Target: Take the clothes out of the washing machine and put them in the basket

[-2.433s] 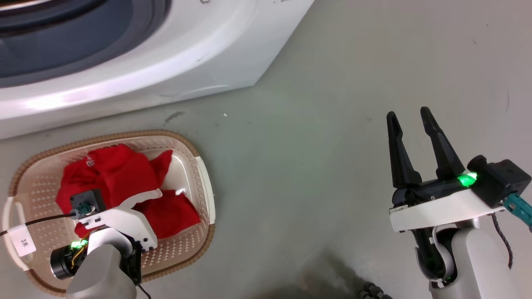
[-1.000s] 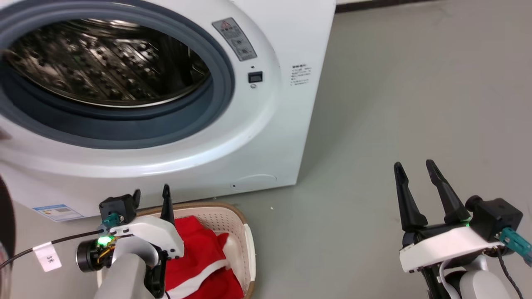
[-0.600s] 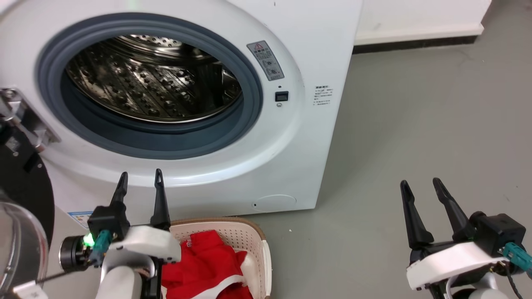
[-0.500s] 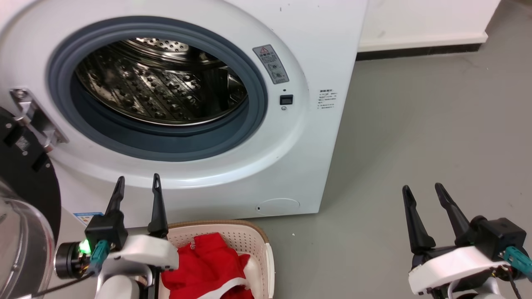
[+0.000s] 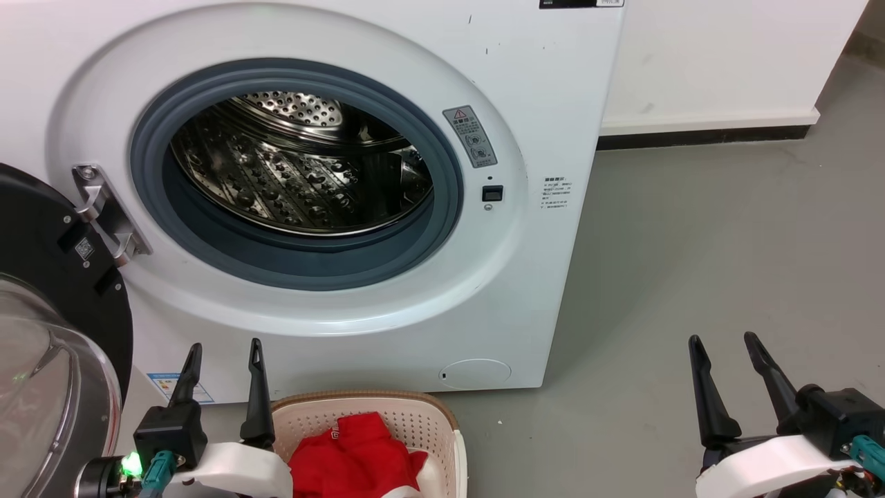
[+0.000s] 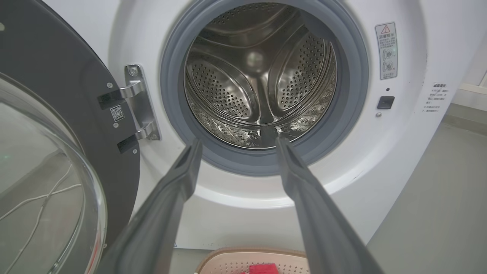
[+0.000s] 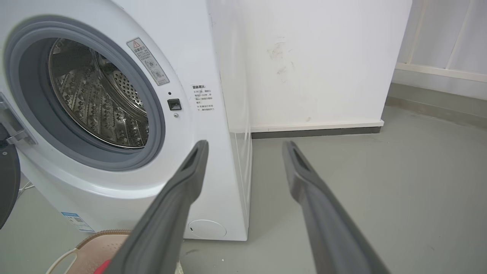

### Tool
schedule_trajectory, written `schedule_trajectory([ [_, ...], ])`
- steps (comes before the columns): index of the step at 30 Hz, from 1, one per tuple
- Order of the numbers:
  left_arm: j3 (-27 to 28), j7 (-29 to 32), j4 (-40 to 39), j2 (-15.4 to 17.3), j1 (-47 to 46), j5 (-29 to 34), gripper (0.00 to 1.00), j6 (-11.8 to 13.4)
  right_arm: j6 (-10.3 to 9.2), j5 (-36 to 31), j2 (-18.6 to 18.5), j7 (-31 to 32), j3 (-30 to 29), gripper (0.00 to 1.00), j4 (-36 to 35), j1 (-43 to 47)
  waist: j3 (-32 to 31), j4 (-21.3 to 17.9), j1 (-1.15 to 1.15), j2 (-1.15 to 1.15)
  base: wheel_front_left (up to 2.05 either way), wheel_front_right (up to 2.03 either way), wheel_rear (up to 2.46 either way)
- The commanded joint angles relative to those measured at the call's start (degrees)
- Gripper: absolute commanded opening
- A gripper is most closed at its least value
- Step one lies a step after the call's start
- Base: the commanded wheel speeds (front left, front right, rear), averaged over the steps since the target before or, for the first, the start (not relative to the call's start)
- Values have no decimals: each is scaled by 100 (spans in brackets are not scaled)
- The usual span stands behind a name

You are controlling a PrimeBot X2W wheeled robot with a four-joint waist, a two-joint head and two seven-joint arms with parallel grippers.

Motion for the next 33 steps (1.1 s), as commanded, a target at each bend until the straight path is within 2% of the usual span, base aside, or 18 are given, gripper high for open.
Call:
schedule_trajectory([
  [1, -21, 44, -68, 19, 82, 6, 100, 26, -4, -17, 1, -2, 30, 100, -38, 71, -18, 20, 1, 0, 0, 0, 0],
  [22, -107, 130, -334, 79, 96, -30, 100, 118, -4, 101, 1, -11, 127, 100, -35, 73, -29, 91, 1, 0, 0, 0, 0],
  [23, -107, 144, -318, 58, 86, -26, 0, 96, 0, 69, 0, 1, 122, 0, -30, 31, -29, 91, 1, 0, 0, 0, 0],
  [26, -136, 147, -187, 12, 133, -46, 0, 93, 0, 84, 3, 1, 131, 0, 113, 66, -26, 91, 1, 0, 0, 0, 0],
  [33, -65, 243, -115, -20, 69, -891, 0, -26, 0, 955, -46, 39, 133, 0, 238, -31, -19, 99, 1, 0, 0, 0, 0],
])
